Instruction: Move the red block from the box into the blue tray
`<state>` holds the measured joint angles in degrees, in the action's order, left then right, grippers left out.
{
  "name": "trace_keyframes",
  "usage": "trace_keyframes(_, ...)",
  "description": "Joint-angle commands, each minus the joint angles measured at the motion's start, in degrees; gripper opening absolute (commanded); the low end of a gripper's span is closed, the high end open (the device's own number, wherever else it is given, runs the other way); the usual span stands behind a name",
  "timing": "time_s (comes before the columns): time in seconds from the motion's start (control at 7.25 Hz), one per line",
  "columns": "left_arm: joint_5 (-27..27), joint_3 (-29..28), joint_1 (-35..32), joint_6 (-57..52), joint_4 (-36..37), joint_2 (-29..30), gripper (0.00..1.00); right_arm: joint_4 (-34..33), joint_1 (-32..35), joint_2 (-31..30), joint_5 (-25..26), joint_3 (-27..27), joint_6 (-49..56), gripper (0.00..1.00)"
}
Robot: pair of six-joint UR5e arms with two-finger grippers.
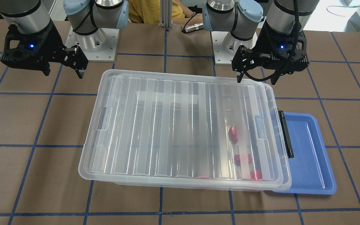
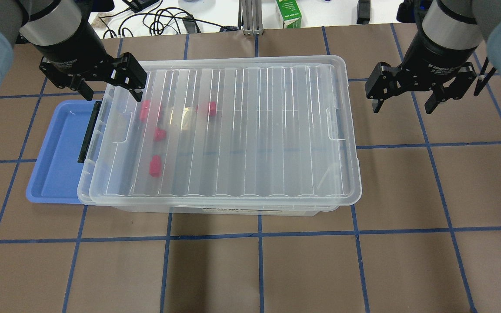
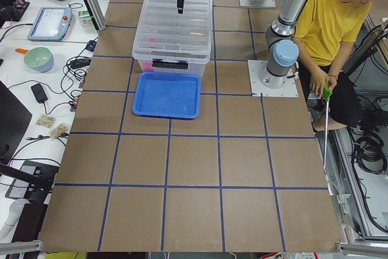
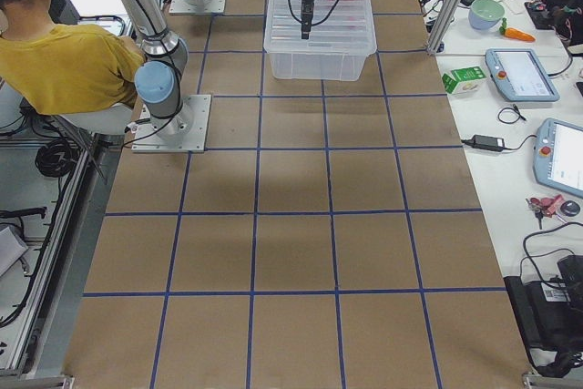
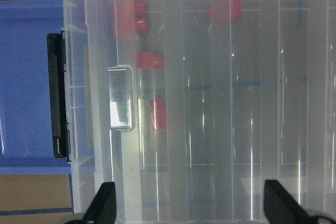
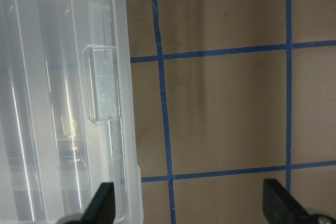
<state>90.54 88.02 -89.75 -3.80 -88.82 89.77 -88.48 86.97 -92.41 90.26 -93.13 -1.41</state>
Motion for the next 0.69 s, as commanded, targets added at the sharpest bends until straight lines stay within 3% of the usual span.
trace_keyframes(0.0, 0.0, -1.3, 0.1, 0.1, -0.3, 0.9, 1.00, -0.5, 0.0, 2.7, -0.1, -2.7, -0.2, 1.00)
trace_keyframes(0.14, 0.4, -3.1, 0.1, 0.4, -2.7, 1.7, 1.00, -0.8, 0.0, 4.1, -0.4, -3.4, -1.0, 1.00)
trace_keyframes(0.28, 1.3, -4.2, 0.0, 0.8, -3.7, 2.5, 1.00, -5.7, 0.4, 4.9, -0.7, -3.5, -1.0, 1.00)
trace_keyframes(0.55, 1.3, -2.6, -0.8, 0.3, -3.5, 1.9, 1.00, -8.3, 1.8, 6.8, -0.6, -3.5, -1.0, 1.00)
